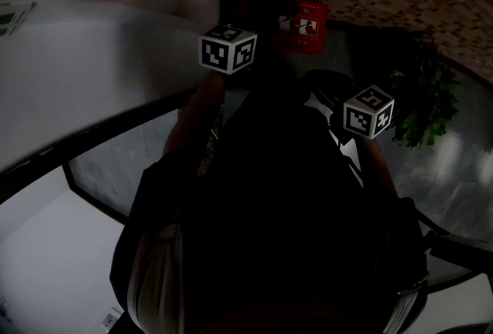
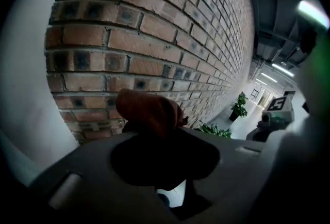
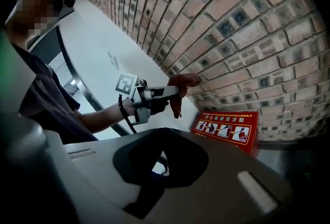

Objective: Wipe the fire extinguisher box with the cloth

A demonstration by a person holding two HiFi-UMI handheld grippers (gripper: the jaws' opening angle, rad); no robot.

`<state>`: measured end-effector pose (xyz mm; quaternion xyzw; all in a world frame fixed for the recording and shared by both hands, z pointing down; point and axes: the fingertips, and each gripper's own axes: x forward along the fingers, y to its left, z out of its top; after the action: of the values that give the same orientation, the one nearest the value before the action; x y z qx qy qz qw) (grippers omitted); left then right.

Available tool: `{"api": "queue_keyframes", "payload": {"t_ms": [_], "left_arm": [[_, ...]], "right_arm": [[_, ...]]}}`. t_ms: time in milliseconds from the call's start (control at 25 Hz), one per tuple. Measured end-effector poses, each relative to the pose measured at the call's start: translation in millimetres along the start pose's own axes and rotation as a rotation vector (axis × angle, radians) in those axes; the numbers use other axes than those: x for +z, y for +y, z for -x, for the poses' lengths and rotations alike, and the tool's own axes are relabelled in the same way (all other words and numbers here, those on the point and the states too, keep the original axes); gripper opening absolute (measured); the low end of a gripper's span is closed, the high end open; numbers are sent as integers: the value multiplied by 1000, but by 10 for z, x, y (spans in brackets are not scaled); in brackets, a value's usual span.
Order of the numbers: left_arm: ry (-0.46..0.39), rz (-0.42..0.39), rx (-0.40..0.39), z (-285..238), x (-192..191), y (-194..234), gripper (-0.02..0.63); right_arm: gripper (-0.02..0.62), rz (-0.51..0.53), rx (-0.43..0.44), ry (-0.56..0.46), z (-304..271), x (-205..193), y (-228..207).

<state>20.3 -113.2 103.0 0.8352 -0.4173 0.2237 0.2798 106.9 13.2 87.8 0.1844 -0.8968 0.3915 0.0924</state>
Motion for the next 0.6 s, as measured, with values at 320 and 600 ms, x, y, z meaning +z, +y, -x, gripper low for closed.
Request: {"api": "queue_keyframes", "payload": {"t_ms": [320,600], "left_arm": [[-68,34,46,418,-87,115,92],[-145,65,83,798,-190,311,92]], "right_arm": [[0,1,52,55,-202,-246,131],[0,4,65,138,-455,-417,323]]}}
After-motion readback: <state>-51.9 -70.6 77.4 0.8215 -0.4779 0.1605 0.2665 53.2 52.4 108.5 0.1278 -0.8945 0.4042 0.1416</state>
